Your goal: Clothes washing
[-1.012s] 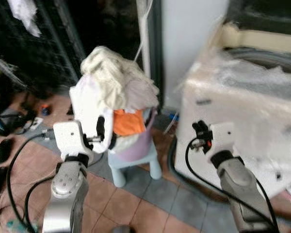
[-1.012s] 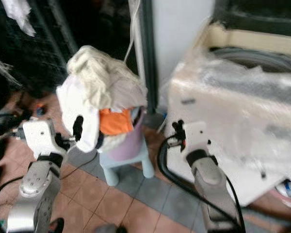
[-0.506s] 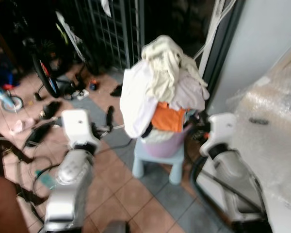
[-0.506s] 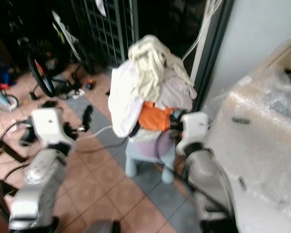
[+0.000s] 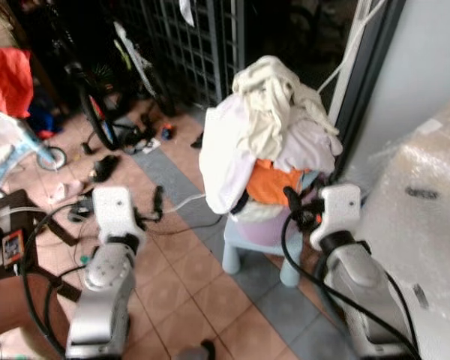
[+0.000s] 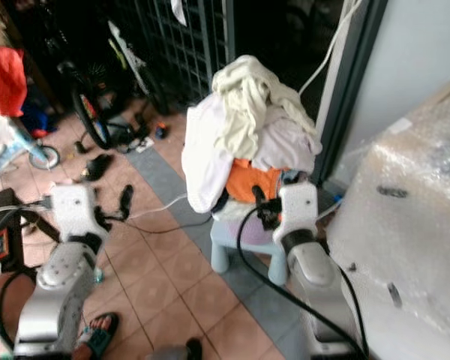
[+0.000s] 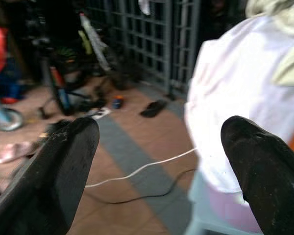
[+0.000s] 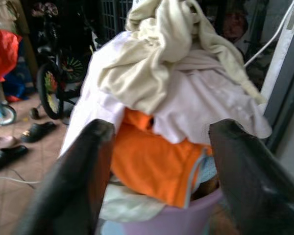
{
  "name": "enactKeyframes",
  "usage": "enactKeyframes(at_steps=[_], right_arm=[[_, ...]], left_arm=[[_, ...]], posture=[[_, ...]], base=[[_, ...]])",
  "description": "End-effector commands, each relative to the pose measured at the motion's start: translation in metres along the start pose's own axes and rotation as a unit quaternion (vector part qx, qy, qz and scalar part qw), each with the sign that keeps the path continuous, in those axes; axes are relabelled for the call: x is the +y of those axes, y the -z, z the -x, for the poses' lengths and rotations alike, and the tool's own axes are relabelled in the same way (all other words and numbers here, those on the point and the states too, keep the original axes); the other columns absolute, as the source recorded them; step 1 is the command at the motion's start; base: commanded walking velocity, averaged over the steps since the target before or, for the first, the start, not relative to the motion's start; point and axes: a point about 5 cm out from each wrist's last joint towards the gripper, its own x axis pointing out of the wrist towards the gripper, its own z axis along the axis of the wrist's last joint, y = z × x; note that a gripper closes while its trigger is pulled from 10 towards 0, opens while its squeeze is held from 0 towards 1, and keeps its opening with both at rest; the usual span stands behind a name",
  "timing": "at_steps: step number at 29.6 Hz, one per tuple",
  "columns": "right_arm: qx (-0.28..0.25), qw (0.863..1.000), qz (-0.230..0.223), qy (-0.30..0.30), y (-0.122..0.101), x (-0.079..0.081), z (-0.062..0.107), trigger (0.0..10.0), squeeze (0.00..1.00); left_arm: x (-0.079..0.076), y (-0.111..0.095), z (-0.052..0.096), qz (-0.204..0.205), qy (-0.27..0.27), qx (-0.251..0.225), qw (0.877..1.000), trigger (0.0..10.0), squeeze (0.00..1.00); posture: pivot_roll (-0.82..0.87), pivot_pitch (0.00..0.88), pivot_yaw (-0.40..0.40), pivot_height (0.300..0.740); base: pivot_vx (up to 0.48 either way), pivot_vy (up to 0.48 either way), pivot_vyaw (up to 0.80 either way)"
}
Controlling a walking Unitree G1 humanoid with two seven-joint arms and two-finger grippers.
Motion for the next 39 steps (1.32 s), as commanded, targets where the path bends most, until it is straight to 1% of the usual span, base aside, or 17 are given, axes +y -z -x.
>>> enactKeyframes(at_steps=[1, 4, 7, 11, 15, 18, 23, 24, 25, 26, 27, 28, 29, 31, 32, 35, 39], right_arm=[[0.0, 1.0, -0.013, -0.012, -0.002, 0.006, -0.001, 10.0, 1.0], [-0.001, 1.0, -0.002, -0.005, 0.0, 0.001, -0.005, 10.0, 1.0], [-0.009, 1.0, -0.007, 0.006, -0.005, -0.002, -0.009, 10.0, 1.0], [-0.013, 1.0, 0.0, -0.006, -0.007, 0.0, -0.008, 10.0, 1.0], [-0.003, 1.0, 0.021, -0.004, -0.004, 0.001, -0.007, 10.0, 1.0], [-0.005, 0.999, 0.037, -0.02, -0.004, 0.006, -0.007, 10.0, 1.0], [-0.001, 0.999, 0.041, -0.027, -0.003, 0.009, -0.01, 10.0, 1.0], [-0.001, 0.999, 0.042, -0.027, -0.003, 0.009, -0.011, 10.0, 0.91], [-0.001, 0.999, 0.042, -0.028, -0.004, 0.009, -0.012, 10.0, 0.85], [-0.001, 0.999, 0.041, -0.029, -0.004, 0.01, -0.014, 10.0, 0.76], [-0.002, 0.999, 0.04, -0.029, -0.005, 0.01, -0.015, 10.0, 0.6], [-0.003, 0.999, 0.041, -0.03, -0.006, 0.011, -0.016, 10.0, 0.34], [-0.005, 0.999, 0.043, -0.029, -0.006, 0.011, -0.017, 10.0, 0.22], [0.0, 0.999, 0.044, -0.025, -0.006, 0.011, -0.019, 10.0, 0.04], [0.002, 0.999, 0.044, -0.022, -0.006, 0.011, -0.019, 10.0, 0.0], [-0.004, 0.999, 0.046, -0.013, -0.008, 0.009, -0.02, 10.0, 0.0], [-0.024, 0.999, 0.049, 0.001, -0.018, 0.004, -0.023, 10.0, 0.0]], left_arm=[[0.012, 0.001, -0.002, 0.0, -0.017, 0.001, 1.0, 10.0, 0.0], [0.017, -0.004, -0.003, 0.012, -0.027, -0.012, 0.999, 10.0, 0.0], [0.015, -0.006, -0.003, 0.013, -0.015, -0.017, 1.0, 10.0, 0.0], [0.013, -0.004, 0.0, 0.013, -0.007, -0.012, 1.0, 10.0, 0.0], [0.011, 0.0, 0.005, 0.017, -0.008, -0.01, 1.0, 10.0, 0.0], [0.012, 0.001, 0.007, 0.017, -0.011, -0.008, 1.0, 10.0, 0.0], [0.013, 0.002, 0.011, 0.016, -0.015, -0.004, 1.0, 10.0, 0.0], [0.014, 0.002, 0.012, 0.016, -0.015, -0.004, 1.0, 10.0, 0.0], [0.014, 0.002, 0.012, 0.016, -0.016, -0.004, 1.0, 10.0, 0.0], [0.014, 0.002, 0.013, 0.016, -0.016, -0.004, 1.0, 10.0, 0.0], [0.014, 0.003, 0.014, 0.016, -0.016, -0.003, 1.0, 10.0, 0.0], [0.014, 0.003, 0.014, 0.015, -0.014, -0.003, 1.0, 10.0, 0.0], [0.014, 0.003, 0.014, 0.014, -0.012, -0.002, 1.0, 10.0, 0.0], [0.013, 0.002, 0.014, 0.012, -0.009, -0.004, 1.0, 10.0, 0.0], [0.013, 0.002, 0.014, 0.012, -0.009, -0.004, 1.0, 10.0, 0.0], [0.013, 0.002, 0.014, 0.012, -0.008, -0.005, 1.0, 10.0, 0.0], [0.011, 0.002, 0.013, 0.015, -0.004, -0.003, 1.0, 10.0, 0.0]], posture=[[-0.03, 0.0, 0.056, 0.74], [-0.03, 0.0, 0.065, 0.74], [-0.03, 0.0, 0.067, 0.74], [-0.04, 0.0, 0.065, 0.74], [-0.03, 0.0, 0.051, 0.74], [-0.02, 0.0, 0.049, 0.74], [0.0, 0.0, 0.035, 0.74], [0.0, 0.0, 0.035, 0.74], [0.0, 0.0, 0.035, 0.74], [0.0, 0.0, 0.035, 0.74], [0.0, 0.0, 0.035, 0.74], [0.0, 0.0, 0.035, 0.74], [0.01, 0.0, 0.035, 0.74], [0.01, 0.0, 0.036, 0.74], [0.01, 0.0, 0.036, 0.74], [0.01, 0.0, 0.035, 0.74], [0.0, 0.013, 0.039, 0.74]], base=[[0.0, 0.0, 0.54], [0.0, 0.0, 0.5], [0.09, 0.0, 0.0], [0.137, 0.0, 0.11], [0.227, 0.0, 0.76], [0.289, 0.0, 0.67], [0.289, 0.0, 0.08], [0.289, 0.0, 0.0], [0.409, 0.0, 0.0], [0.289, 0.0, 0.0], [0.289, 0.0, 0.0], [0.412, 0.0, 0.0], [0.428, 0.0, 0.0], [0.448, 0.0, 0.0], [0.472, 0.0, -0.45], [0.48, 0.0, -0.76], [0.48, 0.0, -0.69]])
